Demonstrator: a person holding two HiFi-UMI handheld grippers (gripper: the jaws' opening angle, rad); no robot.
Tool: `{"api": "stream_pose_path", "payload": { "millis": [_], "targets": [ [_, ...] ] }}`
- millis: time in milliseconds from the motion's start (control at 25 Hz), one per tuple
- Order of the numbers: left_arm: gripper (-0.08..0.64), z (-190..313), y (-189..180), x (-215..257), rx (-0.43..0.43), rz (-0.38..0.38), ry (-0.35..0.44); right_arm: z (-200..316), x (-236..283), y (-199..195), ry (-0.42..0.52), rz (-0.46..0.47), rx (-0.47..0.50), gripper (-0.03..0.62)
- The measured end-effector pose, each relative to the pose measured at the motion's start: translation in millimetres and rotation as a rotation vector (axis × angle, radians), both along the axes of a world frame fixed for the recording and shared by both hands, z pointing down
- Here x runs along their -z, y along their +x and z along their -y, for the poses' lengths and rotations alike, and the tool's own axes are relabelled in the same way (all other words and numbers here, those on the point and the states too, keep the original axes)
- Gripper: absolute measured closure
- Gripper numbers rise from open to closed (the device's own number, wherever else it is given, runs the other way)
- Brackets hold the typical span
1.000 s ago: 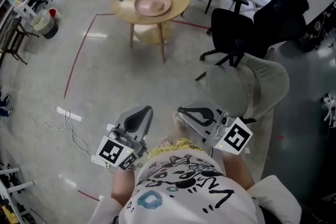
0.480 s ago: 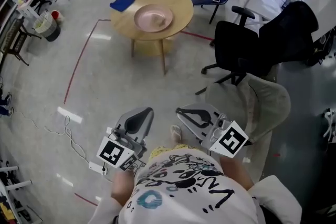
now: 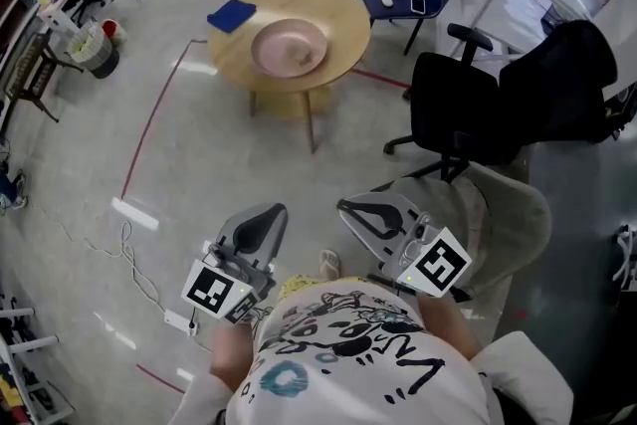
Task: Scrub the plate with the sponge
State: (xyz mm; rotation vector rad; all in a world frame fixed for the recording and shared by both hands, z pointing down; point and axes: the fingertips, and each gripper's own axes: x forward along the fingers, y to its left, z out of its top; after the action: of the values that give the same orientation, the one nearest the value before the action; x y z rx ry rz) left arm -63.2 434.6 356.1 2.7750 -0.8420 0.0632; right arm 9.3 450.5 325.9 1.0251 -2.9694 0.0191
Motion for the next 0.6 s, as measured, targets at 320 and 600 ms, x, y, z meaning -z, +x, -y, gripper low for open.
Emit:
{"api": "stream_pose_path", "payload": {
  "millis": [320,600],
  "targets": [
    [0.545,18,4,-5,0.015,0.005,-0.024,27,-8,8,-0.029,-0.004,-0.015,0.565],
    [0.545,54,10,-9,0.021,0.010,-0.024,63,-14,15,-0.047,-0.009,-0.024,0.565]
  ]
}}
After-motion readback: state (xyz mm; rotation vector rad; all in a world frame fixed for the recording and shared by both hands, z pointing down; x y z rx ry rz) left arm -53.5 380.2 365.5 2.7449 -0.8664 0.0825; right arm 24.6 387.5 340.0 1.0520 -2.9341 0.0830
